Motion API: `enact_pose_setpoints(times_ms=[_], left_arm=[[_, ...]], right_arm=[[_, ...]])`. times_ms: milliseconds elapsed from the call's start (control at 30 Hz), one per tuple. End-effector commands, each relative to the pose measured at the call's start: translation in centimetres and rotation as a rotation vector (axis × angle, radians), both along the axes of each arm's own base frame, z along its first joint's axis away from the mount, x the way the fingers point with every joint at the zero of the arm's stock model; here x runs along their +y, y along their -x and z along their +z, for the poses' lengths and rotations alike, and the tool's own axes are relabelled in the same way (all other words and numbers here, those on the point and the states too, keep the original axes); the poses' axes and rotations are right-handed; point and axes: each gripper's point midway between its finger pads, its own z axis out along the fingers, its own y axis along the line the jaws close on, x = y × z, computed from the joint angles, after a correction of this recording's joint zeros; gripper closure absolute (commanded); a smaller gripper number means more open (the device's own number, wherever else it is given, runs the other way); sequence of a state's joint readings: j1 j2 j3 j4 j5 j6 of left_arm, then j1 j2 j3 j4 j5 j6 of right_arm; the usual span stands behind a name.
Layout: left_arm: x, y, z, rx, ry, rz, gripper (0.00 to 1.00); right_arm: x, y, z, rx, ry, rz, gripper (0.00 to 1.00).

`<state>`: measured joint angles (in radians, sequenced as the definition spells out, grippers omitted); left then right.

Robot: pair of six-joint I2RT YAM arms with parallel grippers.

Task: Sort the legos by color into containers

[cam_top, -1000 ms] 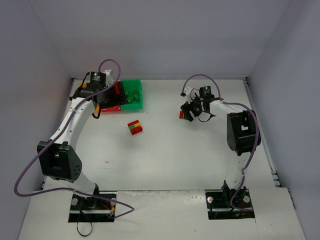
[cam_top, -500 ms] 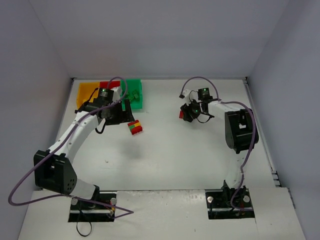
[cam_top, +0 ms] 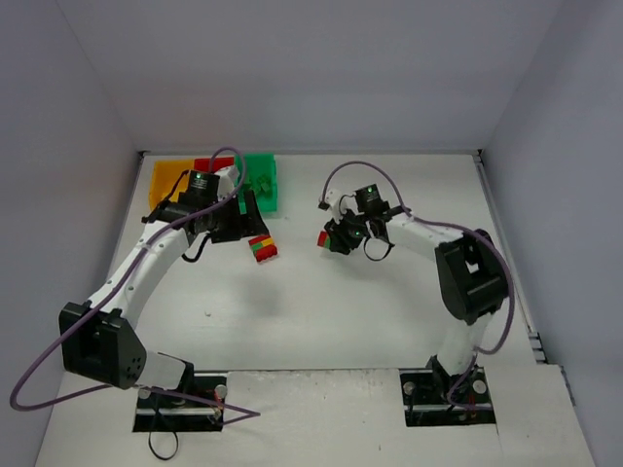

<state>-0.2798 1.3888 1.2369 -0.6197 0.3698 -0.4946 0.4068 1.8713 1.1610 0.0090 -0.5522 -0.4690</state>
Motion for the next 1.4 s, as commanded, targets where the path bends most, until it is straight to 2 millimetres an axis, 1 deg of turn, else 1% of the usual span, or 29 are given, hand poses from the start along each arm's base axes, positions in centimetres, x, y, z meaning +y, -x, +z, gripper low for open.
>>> enact_pose_setpoints(times_ms=[0,33,67,100,133,167,200,233,267,300,333,400,433,500,533,600,733,867,967,1033,1133,1167,1267,1300,1333,1367], left_arm=[[-2.7,-0.4,5.4,-0.135,0.158,-0.058,0.26],[-3.2,-0.3,5.7,-0.136,0.185,-0.070,0.26],[-3.7,-0.2,6.2,-0.134,0.217,-0.076,0.26],[-4.6,0.0,6.9,-0.141,0.261,-0.110,0.26],[-5.1,0.1,7.3,-0.141,0.283,-0.120,0.26],[-5.6,0.3,7.6,-0.128,0.313,-0.124,0.26],[-5.9,0.3,8.1,-0.141,0.334,-0.136,0.26],[-6.4,0.6,8.3,-0.129,0.358,-0.155,0.26],[-6.7,0.7,8.6,-0.125,0.375,-0.155,0.26],[-6.9,0.8,8.9,-0.132,0.386,-0.162,0.26],[-7.1,1.1,9.1,-0.129,0.404,-0.179,0.26],[-7.4,1.2,9.9,-0.145,0.432,-0.192,0.27],[-7.6,1.4,10.2,-0.148,0.444,-0.204,0.28],[-7.8,1.9,10.8,-0.159,0.465,-0.231,0.30],[-7.9,2.1,11.0,-0.167,0.466,-0.242,0.32],[-7.9,2.5,10.7,-0.157,0.464,-0.257,0.35],[-8.1,2.6,10.0,-0.139,0.470,-0.260,0.37],[-8.7,2.7,9.8,-0.128,0.474,-0.282,0.38],[-9.0,2.6,9.3,-0.116,0.471,-0.286,0.38],[-9.2,2.6,9.3,-0.116,0.476,-0.293,0.39],[-9.6,2.6,9.6,-0.122,0.485,-0.303,0.43],[-9.7,2.6,9.6,-0.122,0.486,-0.306,0.48],[-9.8,2.6,9.4,-0.118,0.489,-0.310,0.54],[-9.9,2.7,9.5,-0.117,0.493,-0.318,0.58],[-9.9,2.7,9.5,-0.119,0.494,-0.320,0.64],[-9.9,2.7,9.6,-0.123,0.492,-0.323,0.77]], right_arm=[[4.3,0.6,9.6,-0.207,-0.164,0.046,1.00],[4.9,1.2,10.5,-0.225,-0.179,0.058,1.00],[6.1,2.5,12.3,-0.262,-0.210,0.087,1.00],[6.6,3.0,13.2,-0.274,-0.224,0.084,1.00],[7.1,3.6,13.9,-0.293,-0.236,0.091,1.00],[8.1,4.8,15.5,-0.329,-0.263,0.115,1.00],[8.4,5.2,16.1,-0.342,-0.272,0.108,1.00],[8.7,5.7,16.8,-0.354,-0.285,0.113,1.00],[9.3,6.5,18.0,-0.378,-0.313,0.126,1.00],[9.5,6.8,17.9,-0.369,-0.314,0.125,1.00],[9.5,7.2,19.8,-0.408,-0.354,0.123,1.00],[9.7,7.6,20.1,-0.410,-0.366,0.127,1.00],[9.6,7.7,20.6,-0.418,-0.373,0.124,1.00],[9.5,7.9,20.7,-0.419,-0.377,0.123,1.00],[9.4,7.9,21.2,-0.431,-0.386,0.120,1.00],[9.3,8.1,21.7,-0.441,-0.400,0.118,1.00],[9.3,8.3,22.2,-0.450,-0.415,0.122,1.00],[9.3,8.3,22.4,-0.461,-0.420,0.120,1.00],[9.4,8.5,23.0,-0.469,-0.436,0.128,1.00],[9.4,8.4,23.1,-0.473,-0.438,0.127,1.00],[9.3,8.3,23.1,-0.476,-0.435,0.124,1.00],[9.3,8.2,23.0,-0.473,-0.434,0.125,1.00],[9.3,8.2,22.9,-0.473,-0.433,0.127,1.00],[9.3,8.3,23.0,-0.476,-0.433,0.130,1.00],[9.2,8.2,22.8,-0.474,-0.429,0.128,1.00],[9.1,8.1,22.8,-0.475,-0.427,0.126,1.00]])
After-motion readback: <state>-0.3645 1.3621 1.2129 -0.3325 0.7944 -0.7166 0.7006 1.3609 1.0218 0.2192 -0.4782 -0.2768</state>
